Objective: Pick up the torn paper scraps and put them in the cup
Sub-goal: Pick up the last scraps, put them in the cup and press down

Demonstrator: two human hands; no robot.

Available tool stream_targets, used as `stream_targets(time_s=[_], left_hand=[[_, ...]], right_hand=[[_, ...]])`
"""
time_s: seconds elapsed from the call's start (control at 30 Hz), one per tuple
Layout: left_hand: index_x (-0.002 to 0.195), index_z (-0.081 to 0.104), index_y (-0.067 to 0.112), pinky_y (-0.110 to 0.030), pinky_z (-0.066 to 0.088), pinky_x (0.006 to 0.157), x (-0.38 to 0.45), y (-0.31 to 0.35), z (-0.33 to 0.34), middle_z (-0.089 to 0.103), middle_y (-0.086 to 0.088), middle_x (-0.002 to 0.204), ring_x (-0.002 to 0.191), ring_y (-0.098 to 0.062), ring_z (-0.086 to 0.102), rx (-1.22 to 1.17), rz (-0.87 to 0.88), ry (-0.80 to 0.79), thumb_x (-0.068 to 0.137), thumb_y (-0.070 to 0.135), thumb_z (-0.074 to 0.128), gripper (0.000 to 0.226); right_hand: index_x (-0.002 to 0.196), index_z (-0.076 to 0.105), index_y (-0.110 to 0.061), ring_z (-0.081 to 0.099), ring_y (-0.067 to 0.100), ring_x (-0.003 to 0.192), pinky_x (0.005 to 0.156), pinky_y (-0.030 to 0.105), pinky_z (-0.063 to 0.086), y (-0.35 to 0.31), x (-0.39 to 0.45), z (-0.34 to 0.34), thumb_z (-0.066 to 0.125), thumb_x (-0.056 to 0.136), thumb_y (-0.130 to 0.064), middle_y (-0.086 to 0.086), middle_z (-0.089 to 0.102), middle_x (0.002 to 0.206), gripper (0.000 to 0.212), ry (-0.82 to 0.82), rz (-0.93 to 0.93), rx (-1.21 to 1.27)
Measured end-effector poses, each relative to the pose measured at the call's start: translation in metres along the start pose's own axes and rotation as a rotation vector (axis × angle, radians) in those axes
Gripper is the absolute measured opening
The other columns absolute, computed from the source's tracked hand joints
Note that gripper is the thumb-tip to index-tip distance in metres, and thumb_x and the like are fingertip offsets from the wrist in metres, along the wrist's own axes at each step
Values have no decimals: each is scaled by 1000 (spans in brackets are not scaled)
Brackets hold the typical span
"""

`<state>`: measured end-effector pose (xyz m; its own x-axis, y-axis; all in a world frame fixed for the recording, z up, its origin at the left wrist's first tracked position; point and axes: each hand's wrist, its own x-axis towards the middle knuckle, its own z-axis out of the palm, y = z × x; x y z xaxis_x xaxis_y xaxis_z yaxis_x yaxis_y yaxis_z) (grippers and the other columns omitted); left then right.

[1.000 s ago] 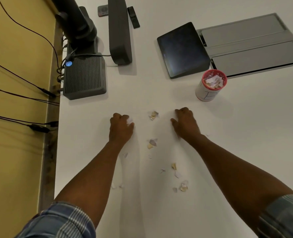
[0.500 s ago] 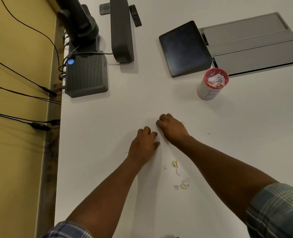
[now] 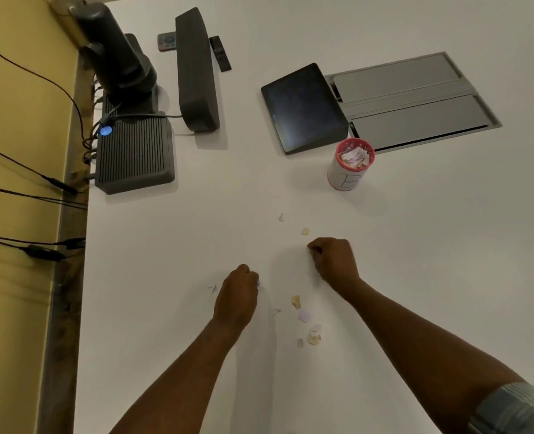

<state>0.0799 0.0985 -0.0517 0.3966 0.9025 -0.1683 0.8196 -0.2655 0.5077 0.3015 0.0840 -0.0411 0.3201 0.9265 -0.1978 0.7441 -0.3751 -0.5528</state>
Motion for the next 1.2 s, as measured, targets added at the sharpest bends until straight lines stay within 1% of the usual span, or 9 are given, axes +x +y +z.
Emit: stream_targets(time_s=[0.1, 0.2, 0.33, 0.4, 0.5, 0.67, 0.97, 1.1, 1.2], left_hand=[[80, 73, 1, -30, 45, 70, 9, -2, -8, 67, -15, 85, 82, -27, 63, -11, -46, -53, 82, 3, 58, 15], [83, 75, 2, -24, 49, 72, 18, -3, -19, 73, -14, 85, 80, -23, 67, -166, -177, -79, 78, 0, 65, 11], [72, 74, 15, -25, 54, 65, 36, 11, -33, 71, -2, 71, 67, -19, 72, -541, -407, -93, 78, 6, 72, 11], [70, 73, 17, -19, 53, 59, 51, 24, -39, 68, 1, 69, 64, -18, 72, -670, -451, -91, 78, 7, 73, 13], [70, 74, 15, -25, 56, 68, 81, 53, -48, 70, -1, 69, 66, -19, 72, -768, -422, -79, 78, 7, 74, 11], [67, 71, 17, -19, 55, 59, 134, 98, -61, 69, 6, 60, 62, -14, 71, -737, -305, 4, 81, 7, 72, 17], [67, 66, 21, -7, 46, 49, 185, 134, -64, 69, 4, 68, 56, -2, 67, -574, -230, 94, 82, 17, 72, 17], [82, 72, 13, -9, 47, 55, 199, 163, -61, 70, -1, 73, 64, -7, 68, -407, -70, 80, 85, 16, 68, 6], [87, 74, 7, -26, 56, 66, 221, 193, -51, 72, -9, 81, 72, -20, 67, -149, 168, 88, 84, 10, 64, 11]], right_hand=[[92, 76, -8, 68, 23, 93, 76, 14, 39, -1, 21, -40, 62, 86, -8, 9, 75, 94, 16, 97, 119, 170], [98, 75, -10, 66, 25, 99, 87, 23, 45, -2, 58, -84, 59, 89, -14, 11, 73, 102, 18, 258, 150, 208], [106, 70, -8, 66, 25, 99, 76, 21, 48, 7, 113, -127, 56, 93, -16, 12, 70, 110, 21, 431, 124, 124], [105, 70, -7, 66, 27, 96, 79, 26, 52, 7, 135, -136, 56, 91, -10, 14, 69, 107, 21, 442, 57, 62], [111, 63, -5, 63, 30, 97, 85, 35, 53, 6, 158, -135, 67, 84, -9, 16, 62, 109, 28, 318, 0, -104], [122, 46, -10, 63, 34, 97, 78, 42, 53, 5, 171, -123, 77, 77, -20, 17, 64, 109, 56, 114, 0, -325], [116, 60, -2, 62, 31, 92, 77, 34, 50, -2, 185, -131, 67, 85, -16, 16, 64, 105, 35, -116, 15, -438], [110, 70, -9, 64, 29, 98, 87, 37, 55, 6, 169, -151, 70, 83, -15, 13, 68, 110, 28, 11, -61, -350], [103, 73, -10, 65, 17, 88, 79, 23, 50, 19, 140, -160, 61, 87, -8, 10, 72, 106, 20, 169, -9, -52]])
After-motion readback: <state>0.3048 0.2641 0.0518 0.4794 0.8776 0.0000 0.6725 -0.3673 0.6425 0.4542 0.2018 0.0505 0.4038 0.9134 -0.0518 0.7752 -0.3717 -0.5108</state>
